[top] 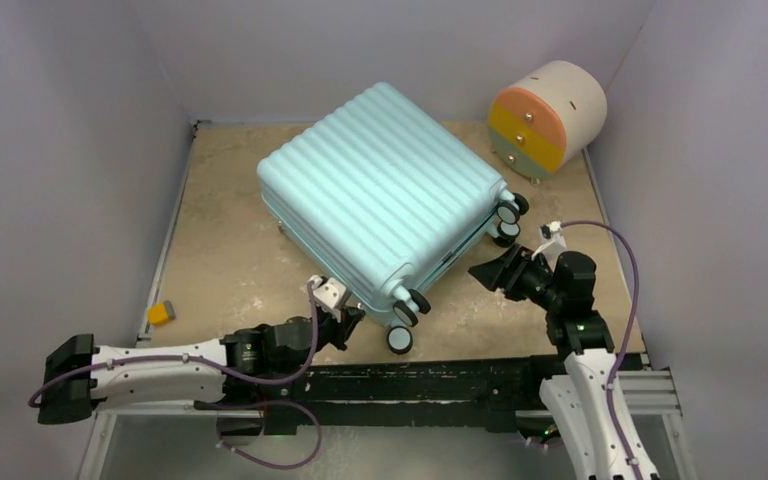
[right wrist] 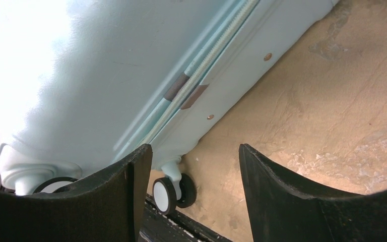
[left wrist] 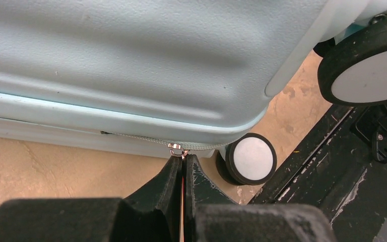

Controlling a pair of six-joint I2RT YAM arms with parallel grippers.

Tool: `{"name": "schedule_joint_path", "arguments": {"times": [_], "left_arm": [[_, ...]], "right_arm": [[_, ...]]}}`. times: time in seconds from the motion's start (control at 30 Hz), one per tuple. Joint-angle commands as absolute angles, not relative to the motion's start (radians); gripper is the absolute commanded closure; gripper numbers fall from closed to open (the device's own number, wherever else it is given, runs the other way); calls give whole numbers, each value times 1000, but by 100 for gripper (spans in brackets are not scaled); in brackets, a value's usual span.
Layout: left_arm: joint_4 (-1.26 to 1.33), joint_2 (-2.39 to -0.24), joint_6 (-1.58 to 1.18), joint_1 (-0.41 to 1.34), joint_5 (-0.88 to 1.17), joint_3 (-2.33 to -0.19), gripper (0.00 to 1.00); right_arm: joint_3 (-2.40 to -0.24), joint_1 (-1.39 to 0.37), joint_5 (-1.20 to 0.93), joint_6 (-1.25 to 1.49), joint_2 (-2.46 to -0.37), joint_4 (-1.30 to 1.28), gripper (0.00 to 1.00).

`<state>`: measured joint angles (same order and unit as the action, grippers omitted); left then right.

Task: Pack the luggage
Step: Zip the luggage at the center of the board.

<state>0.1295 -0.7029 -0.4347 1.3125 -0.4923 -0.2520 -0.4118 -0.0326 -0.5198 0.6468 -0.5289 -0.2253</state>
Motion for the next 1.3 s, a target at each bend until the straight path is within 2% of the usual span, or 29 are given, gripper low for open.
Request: {"name": "schedule_joint_path", "arguments": {"times": [0.0, 0.2, 0.43, 0.67, 0.9, 1.13, 1.27], "left_arm": [[52, -723, -463, 1404, -425, -302, 100], [127, -769, -469, 1492, -407, -301, 100], [247, -878, -468, 1608, -463, -319, 100], [305, -991, -458, 1680, -527, -350, 100], [347, -901, -492, 1684, -629, -269, 100], [322, -862, -491, 1684, -671, -250, 100], [322, -865, -492, 1684, -687, -243, 100]], "right_arm": [[-485, -38, -581, 625, -523, -182, 33], [-482, -76, -623, 672, -519, -83, 30], [-559, -281, -474, 672, -609, -21, 28], [-578, -304, -388, 682, -621, -20, 28], [-647, -302, -57, 641, -589, -249, 26], [-724, -297, 190, 685, -648, -331, 14], [-751, -257, 268, 685, -697, -301, 11]]}}
